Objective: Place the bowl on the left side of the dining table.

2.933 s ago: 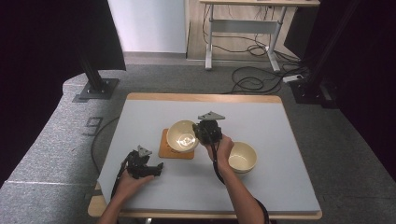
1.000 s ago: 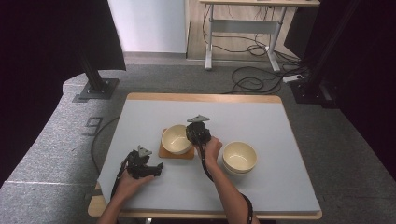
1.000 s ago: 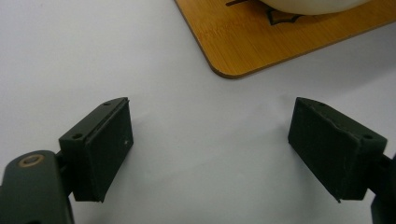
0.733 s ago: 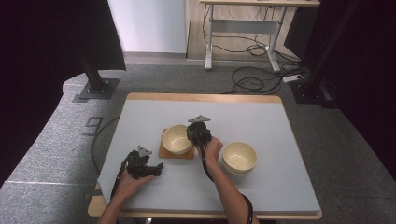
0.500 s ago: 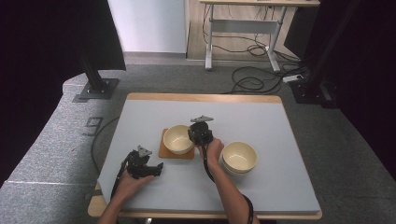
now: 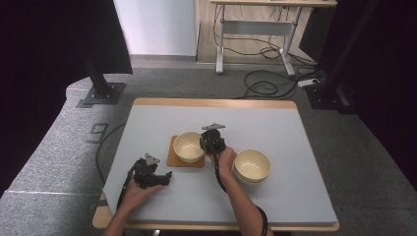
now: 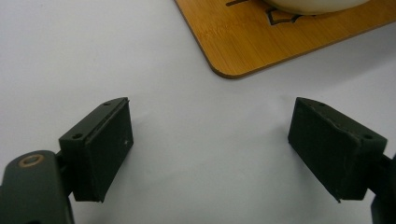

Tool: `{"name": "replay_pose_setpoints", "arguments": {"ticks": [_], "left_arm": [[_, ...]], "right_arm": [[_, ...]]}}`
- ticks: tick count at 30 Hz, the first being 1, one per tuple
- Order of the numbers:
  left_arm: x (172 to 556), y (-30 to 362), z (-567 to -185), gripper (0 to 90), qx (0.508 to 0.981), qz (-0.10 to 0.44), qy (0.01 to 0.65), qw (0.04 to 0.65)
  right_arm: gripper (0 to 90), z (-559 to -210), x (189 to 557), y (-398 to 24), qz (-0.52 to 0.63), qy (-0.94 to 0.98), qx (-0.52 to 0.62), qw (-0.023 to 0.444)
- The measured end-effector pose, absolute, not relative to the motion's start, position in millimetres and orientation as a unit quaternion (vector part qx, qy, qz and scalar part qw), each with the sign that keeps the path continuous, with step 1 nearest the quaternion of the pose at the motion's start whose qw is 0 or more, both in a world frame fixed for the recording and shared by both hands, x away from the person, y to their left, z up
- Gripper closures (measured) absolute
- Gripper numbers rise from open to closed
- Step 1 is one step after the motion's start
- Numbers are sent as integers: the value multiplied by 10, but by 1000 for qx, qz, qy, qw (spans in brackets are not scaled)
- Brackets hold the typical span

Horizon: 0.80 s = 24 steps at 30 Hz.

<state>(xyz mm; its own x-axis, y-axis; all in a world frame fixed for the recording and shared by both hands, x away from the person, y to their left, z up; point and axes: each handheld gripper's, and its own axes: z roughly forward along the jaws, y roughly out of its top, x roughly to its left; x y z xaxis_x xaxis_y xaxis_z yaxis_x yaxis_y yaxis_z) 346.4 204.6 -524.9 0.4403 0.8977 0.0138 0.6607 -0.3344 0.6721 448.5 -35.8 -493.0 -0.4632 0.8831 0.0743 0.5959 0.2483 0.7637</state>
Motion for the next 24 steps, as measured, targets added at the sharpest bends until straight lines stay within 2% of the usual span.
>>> {"name": "replay_pose_setpoints", "arguments": {"ticks": [24], "left_arm": [[3465, 2047, -5249, 141, 793, 196, 491, 302]], "right_arm": [[814, -4921, 4512, -315, 373, 771, 482, 184]]}}
